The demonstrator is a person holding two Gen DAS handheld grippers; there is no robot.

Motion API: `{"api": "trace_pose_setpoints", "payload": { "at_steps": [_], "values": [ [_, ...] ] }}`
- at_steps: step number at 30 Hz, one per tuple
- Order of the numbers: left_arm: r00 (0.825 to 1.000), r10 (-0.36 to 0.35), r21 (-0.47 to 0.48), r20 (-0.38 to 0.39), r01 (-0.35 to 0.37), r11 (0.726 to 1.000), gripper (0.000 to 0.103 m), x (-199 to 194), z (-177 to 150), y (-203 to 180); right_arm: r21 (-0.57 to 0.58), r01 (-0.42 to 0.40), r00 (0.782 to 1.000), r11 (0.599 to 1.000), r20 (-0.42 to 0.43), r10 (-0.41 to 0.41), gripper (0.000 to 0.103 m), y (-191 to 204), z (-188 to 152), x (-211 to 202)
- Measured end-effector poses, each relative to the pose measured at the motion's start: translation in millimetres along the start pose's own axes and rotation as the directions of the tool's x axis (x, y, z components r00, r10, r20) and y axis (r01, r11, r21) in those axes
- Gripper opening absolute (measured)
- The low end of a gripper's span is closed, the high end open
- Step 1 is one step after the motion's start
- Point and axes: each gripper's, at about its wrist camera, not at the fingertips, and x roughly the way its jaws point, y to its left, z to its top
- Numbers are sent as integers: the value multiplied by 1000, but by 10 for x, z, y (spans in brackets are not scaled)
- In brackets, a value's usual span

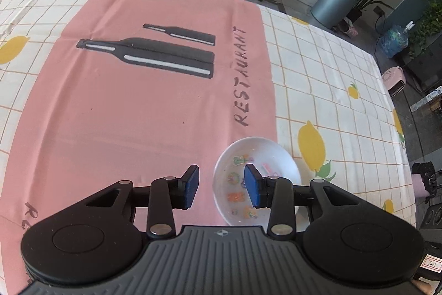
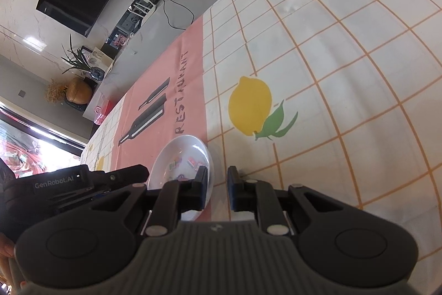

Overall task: Organize plates and bowls
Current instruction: 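Close both tools on the white sticker bowl rim, then lift and carry the sticker bowl with both tools toward the Fruity plate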

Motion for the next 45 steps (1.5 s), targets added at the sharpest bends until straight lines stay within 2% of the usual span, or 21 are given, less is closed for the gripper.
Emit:
{"api": "trace_pose_setpoints", "payload": {
  "at_steps": [3,7,11,15,19,22,24,26,29,34,40,45],
  "values": [
    [1000,-28,-29,-10,27,999,44,40,-24,88,-7,-1,1000,1000,-3,1,14,-16,-24,-29],
    [998,-53,-59,-38,50,997,43,124,-60,133,43,-44,999,998,-29,45,14,-66,-32,7],
    [997,-75,-75,-16,73,994,43,134,-68,129,64,-86,995,994,-50,89,14,-88,-56,48],
    [994,-109,-124,-5,108,986,44,143,-67,161,180,-146,985,973,-66,160,14,-231,-50,93],
    [987,-158,-203,20,159,966,44,136,-103,261,278,-190,974,942,-68,216,13,-372,-56,112],
    [981,-193,-266,33,195,944,43,143,-123,337,282,-192,973,940,-67,219,13,-372,-71,109],
    [979,-199,-275,31,200,940,42,146,-139,340,284,-192,974,939,-66,218,13,-368,-77,100],
    [983,-184,-268,25,184,946,33,145,-156,307,286,-190,974,939,-66,217,13,-362,-85,92],
    [993,-115,-236,26,118,965,16,126,-184,227,232,-156,982,960,-64,175,6,-287,-92,78],
    [994,-78,-184,80,91,979,12,13,-218,151,71,-99,994,993,-45,102,5,-90,-118,37],
    [996,-45,-176,72,58,983,12,-83,-256,131,-45,-34,999,998,-43,32,7,119,-144,34],
    [995,-10,-108,102,21,994,12,-220,-292,36,-72,-20,1000,997,-16,19,7,237,-158,-5]
  ]
}}
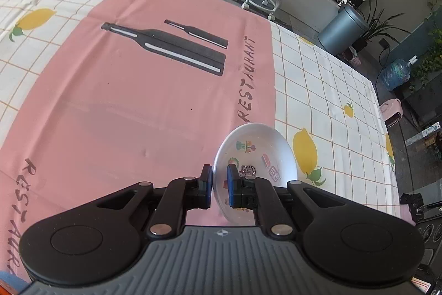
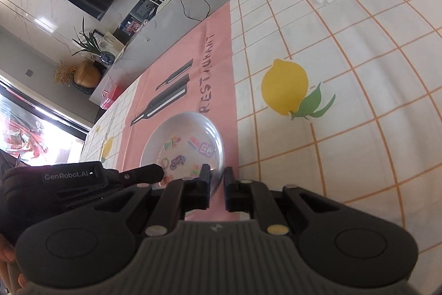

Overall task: Organize plates and bowls
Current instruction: 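Lift and carry the sticker bowl with both tools toward the Fruity plate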

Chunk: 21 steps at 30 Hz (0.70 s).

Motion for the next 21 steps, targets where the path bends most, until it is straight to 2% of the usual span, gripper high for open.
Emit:
{"api": "trace_pose_setpoints", "payload": {
  "at_steps": [3,14,21],
  "values": [
    [999,28,62,23,-30,998,12,-106,-33,-98,-23,10,1000,1000,22,-10,7,94,-51,-54],
    [992,39,198,122,-62,978,10,-680,-304,-391,-56,24,992,998,125,-17,7,344,-210,-493],
    [986,-51,202,156,19,979,9,-1130,-543,-338,-86,51,982,995,184,-34,6,573,-406,-897]
  ]
}}
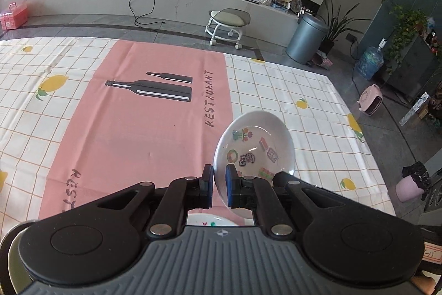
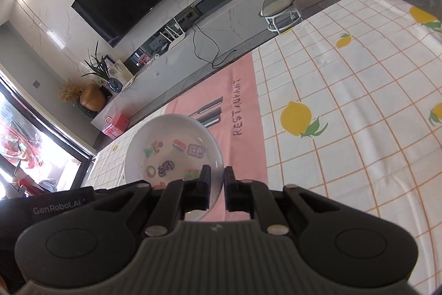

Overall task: Organize plates and bowls
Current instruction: 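Lift and carry the sticker bowl with both tools toward the Fruity plate, then lower the sticker bowl onto the Fruity plate and open both tools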

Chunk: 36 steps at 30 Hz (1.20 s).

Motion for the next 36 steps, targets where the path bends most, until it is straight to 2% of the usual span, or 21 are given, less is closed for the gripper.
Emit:
{"api": "trace_pose_setpoints", "payload": {
  "at_steps": [2,6,13,18,26,36],
  "values": [
    [999,-44,-42,24,45,998,9,-159,-83,61,-21,34,999,999,-19,-34,5,74,-98,-101],
    [999,-24,25,34,24,999,9,-289,-256,7,-53,17,1000,998,-10,-17,5,124,-370,-338],
    [997,8,64,-72,-3,998,7,-137,-490,-8,-40,59,997,997,-42,-60,3,35,-554,-436],
    [984,-28,-13,-178,26,1000,7,27,-605,154,-65,92,992,994,-85,-98,1,9,-676,-415],
    [980,71,67,-184,-59,996,8,105,-751,157,-102,116,979,988,-155,-131,0,24,-796,-224],
    [967,119,104,-225,-97,990,8,172,-766,178,-115,112,963,987,-234,-137,1,31,-822,-76]
  ]
}}
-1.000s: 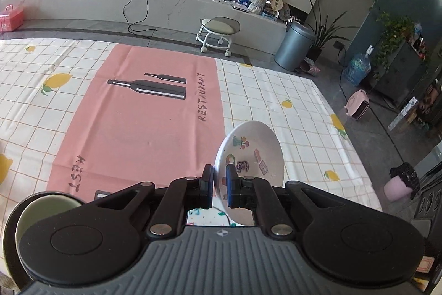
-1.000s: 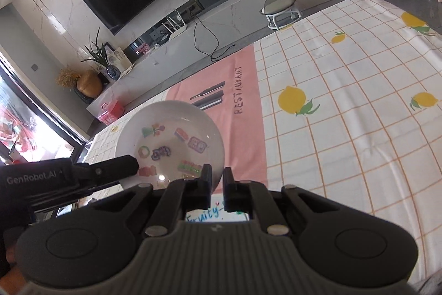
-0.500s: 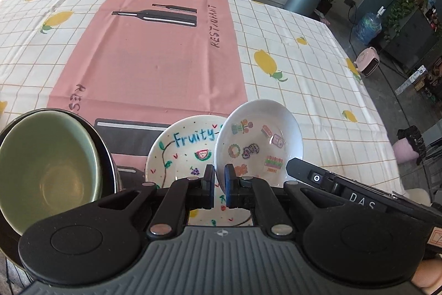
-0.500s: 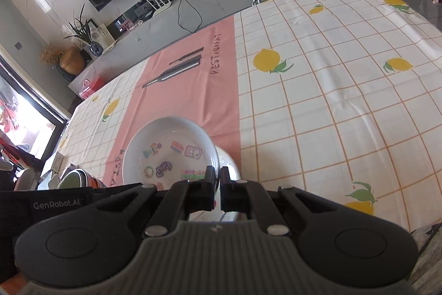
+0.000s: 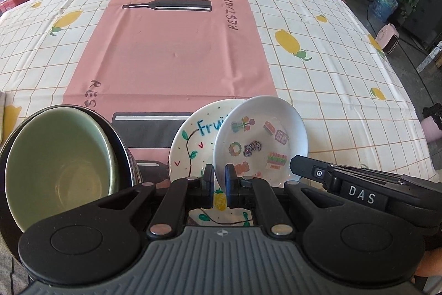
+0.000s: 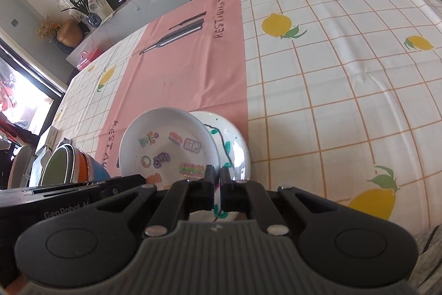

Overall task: Organize plates and bowls
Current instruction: 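Lower the sticker bowl onto the Fruity plate and open both tools, then withdraw both tools and reach to the orange and blue bowl stack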

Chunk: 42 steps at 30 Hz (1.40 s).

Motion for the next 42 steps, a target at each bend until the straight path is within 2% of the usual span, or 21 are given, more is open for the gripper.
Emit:
{"api": "trace_pose_setpoints", "payload": {
  "at_steps": [7,11,18,21,23,24,26,30,32,35,38,42],
  "values": [
    [998,58,51,-13,-57,997,9,38,-27,-96,-12,11,999,1000,-37,-11,2,9,-2,77],
    [997,46,46,-60,-43,998,14,108,-58,-95,16,5,999,1000,-46,-5,1,-41,10,97],
    [997,44,48,-56,-41,998,16,104,-99,-113,-14,34,999,999,-28,-35,1,22,6,94],
    [997,49,65,-51,-46,997,21,127,-117,-144,-13,34,999,999,-18,-34,1,17,19,98],
    [998,47,95,-42,-43,995,29,134,-142,-168,-11,27,1000,1000,-10,-27,1,11,30,99],
    [999,39,106,-38,-35,994,32,132,-155,-178,-9,25,1000,1000,-9,-25,1,11,38,102],
    [1000,16,125,-25,-13,992,45,105,-186,-195,-10,25,1000,1000,-10,-25,1,16,45,113],
    [999,-41,126,16,39,991,57,-21,-203,-180,-7,27,1000,1000,-16,-27,0,16,54,132],
    [996,-88,149,13,85,985,68,-85,-200,-171,-6,28,999,1000,-15,-28,1,22,56,134],
    [992,-128,176,-18,129,976,69,-175,-186,-157,-17,47,999,999,-9,-48,0,55,59,131],
    [985,-171,144,-33,174,974,70,-251,-164,-85,-33,60,998,998,-4,-60,0,102,71,130],
    [981,-190,121,-22,192,974,71,-355,-133,2,-30,63,998,998,-13,-63,0,146,127,182]
  ]
}}
